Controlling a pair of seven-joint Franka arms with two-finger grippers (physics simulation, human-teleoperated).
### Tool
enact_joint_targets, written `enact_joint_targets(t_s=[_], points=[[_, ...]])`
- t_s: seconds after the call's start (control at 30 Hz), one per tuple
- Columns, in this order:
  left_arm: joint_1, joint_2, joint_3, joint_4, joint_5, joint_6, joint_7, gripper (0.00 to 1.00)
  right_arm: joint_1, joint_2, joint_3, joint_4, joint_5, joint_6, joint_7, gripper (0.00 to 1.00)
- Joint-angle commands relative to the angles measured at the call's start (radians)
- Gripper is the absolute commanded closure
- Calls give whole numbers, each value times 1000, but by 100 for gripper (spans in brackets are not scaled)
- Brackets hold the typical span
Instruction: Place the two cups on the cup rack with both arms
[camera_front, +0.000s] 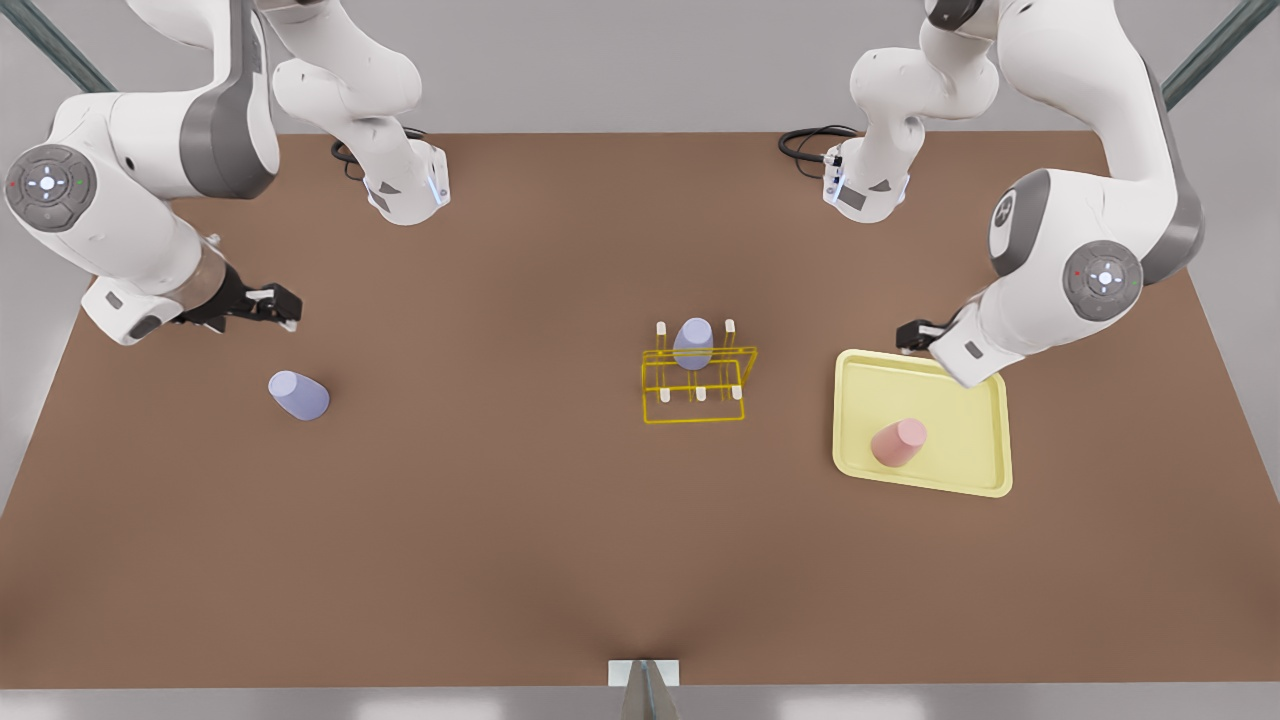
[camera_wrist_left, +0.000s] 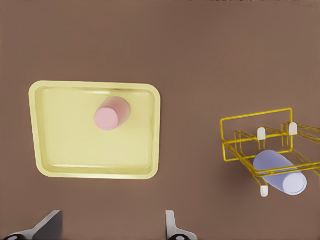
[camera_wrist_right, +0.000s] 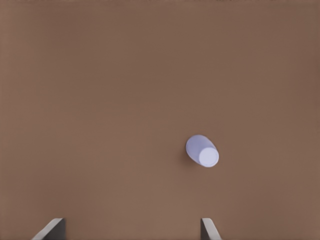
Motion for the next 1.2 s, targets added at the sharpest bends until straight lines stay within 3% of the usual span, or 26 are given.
enact_joint_targets(t_s=[0.0,0.1,0.2,0.33,0.43,0.77,1.17], points=[[0,-1,1,0,-5,14,-96,0,2,0,-1,0,3,22,-5,0],[0,10,39,-47,-8,111,-93,0,0,107,-3,0,-80,77,-203,0],[1,66,89,-219,-10,493,62,0,-139,277,-6,-3,-50,236,-315,0],[12,122,116,-415,-82,867,157,0,-195,352,-6,-51,12,382,-384,0],[14,161,116,-451,-80,964,160,0,-224,339,-6,-163,64,529,-476,0],[12,212,130,-531,-79,1014,160,0,-267,121,-9,-601,-50,827,-573,0],[-3,215,131,-595,-79,1011,157,0,-325,153,-8,-755,32,960,-546,0]])
